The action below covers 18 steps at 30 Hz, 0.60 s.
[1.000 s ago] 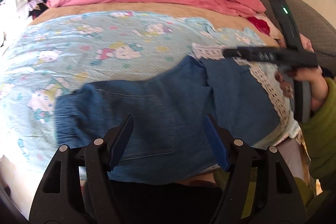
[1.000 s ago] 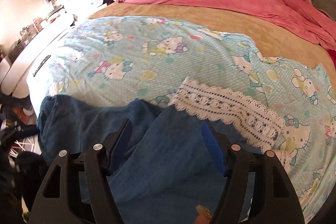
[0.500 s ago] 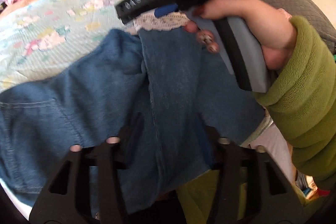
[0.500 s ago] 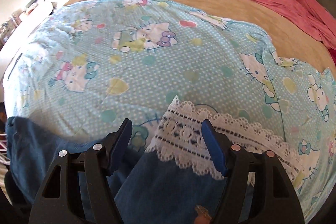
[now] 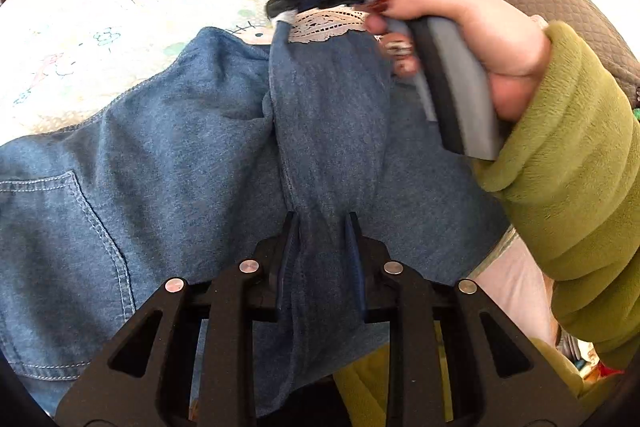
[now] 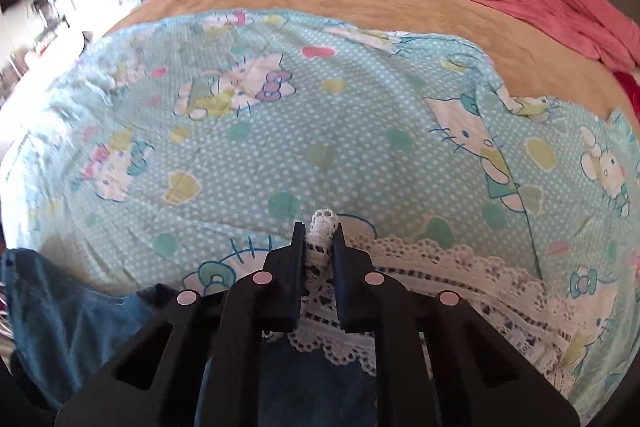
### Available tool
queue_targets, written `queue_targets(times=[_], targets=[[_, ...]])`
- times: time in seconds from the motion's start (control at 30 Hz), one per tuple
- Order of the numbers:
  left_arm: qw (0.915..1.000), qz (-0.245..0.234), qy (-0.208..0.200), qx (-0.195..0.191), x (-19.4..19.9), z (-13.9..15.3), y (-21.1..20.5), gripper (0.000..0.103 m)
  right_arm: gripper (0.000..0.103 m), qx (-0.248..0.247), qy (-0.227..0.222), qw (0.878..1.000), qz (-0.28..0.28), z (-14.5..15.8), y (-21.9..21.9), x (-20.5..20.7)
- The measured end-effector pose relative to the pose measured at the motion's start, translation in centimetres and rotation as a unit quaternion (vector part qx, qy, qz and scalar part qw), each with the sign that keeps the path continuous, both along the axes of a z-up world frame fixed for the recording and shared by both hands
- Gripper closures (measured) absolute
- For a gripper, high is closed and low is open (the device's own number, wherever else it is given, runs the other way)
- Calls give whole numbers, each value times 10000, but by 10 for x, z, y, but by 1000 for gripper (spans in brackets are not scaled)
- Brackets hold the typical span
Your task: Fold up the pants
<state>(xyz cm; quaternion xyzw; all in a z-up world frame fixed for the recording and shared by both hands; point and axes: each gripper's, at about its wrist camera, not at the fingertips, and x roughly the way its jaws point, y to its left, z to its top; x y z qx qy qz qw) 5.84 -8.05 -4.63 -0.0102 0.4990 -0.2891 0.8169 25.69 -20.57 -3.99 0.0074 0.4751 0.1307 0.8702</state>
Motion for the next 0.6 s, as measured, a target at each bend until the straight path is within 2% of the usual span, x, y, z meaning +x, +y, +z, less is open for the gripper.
queue_targets(times=[0.23, 0.3, 0.37, 0.5, 0.6], targets=[[9999, -19, -99, 0, -5, 4, 11, 83, 92, 642, -337, 9966, -386, 34, -67, -51], [9998, -56, -183, 62, -6, 3, 13, 83, 92, 658, -487, 9954, -507, 46, -86, -73], [9991, -144, -308, 236, -7, 4, 14, 101, 92, 592, -570, 9948, -601, 55, -102, -93], [9987, -300, -402, 93, -8, 11, 20, 103, 92, 710, -521, 9938, -675, 68, -136, -142], [9967, -457, -650, 193, -14, 21, 24, 103, 92, 580, -487, 9950, -646, 73, -150, -187]])
